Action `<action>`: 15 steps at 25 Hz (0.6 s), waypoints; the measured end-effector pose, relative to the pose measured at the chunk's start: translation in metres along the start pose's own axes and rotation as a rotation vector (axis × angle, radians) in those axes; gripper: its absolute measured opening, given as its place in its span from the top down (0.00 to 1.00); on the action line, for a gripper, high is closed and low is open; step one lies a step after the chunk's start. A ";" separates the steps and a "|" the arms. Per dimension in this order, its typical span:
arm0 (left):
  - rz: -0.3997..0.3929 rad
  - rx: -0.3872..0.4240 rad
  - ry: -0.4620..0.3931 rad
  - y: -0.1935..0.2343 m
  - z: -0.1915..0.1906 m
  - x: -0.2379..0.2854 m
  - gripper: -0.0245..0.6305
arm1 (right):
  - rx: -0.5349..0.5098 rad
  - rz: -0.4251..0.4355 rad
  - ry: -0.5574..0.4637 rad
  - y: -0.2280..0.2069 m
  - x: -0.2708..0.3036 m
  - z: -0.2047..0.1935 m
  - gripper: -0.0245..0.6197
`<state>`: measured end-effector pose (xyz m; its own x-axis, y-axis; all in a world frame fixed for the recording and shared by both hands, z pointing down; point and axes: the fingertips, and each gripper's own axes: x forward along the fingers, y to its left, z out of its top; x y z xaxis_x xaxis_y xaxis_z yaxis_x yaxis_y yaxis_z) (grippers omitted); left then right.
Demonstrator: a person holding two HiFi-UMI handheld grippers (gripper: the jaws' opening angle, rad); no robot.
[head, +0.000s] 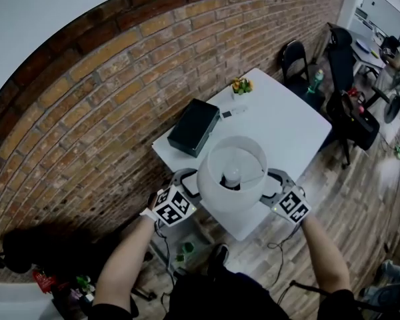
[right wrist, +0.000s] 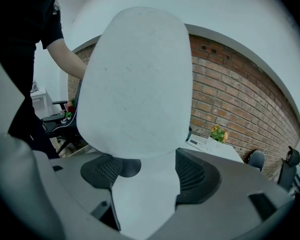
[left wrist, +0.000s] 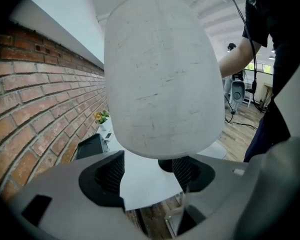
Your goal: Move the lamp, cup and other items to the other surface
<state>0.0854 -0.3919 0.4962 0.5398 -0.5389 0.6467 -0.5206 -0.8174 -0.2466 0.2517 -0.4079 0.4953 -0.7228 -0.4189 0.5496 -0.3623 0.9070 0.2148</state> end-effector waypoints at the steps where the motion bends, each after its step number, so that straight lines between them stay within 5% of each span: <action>1: 0.000 0.001 0.002 -0.002 0.000 0.000 0.52 | 0.002 -0.002 -0.003 0.001 -0.001 -0.001 0.44; 15: 0.039 -0.089 -0.038 -0.018 -0.010 -0.019 0.52 | 0.128 -0.080 -0.042 0.010 -0.040 -0.012 0.47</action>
<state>0.0782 -0.3645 0.4954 0.5419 -0.5787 0.6095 -0.5976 -0.7752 -0.2047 0.2841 -0.3814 0.4852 -0.7118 -0.4931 0.5003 -0.4897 0.8589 0.1498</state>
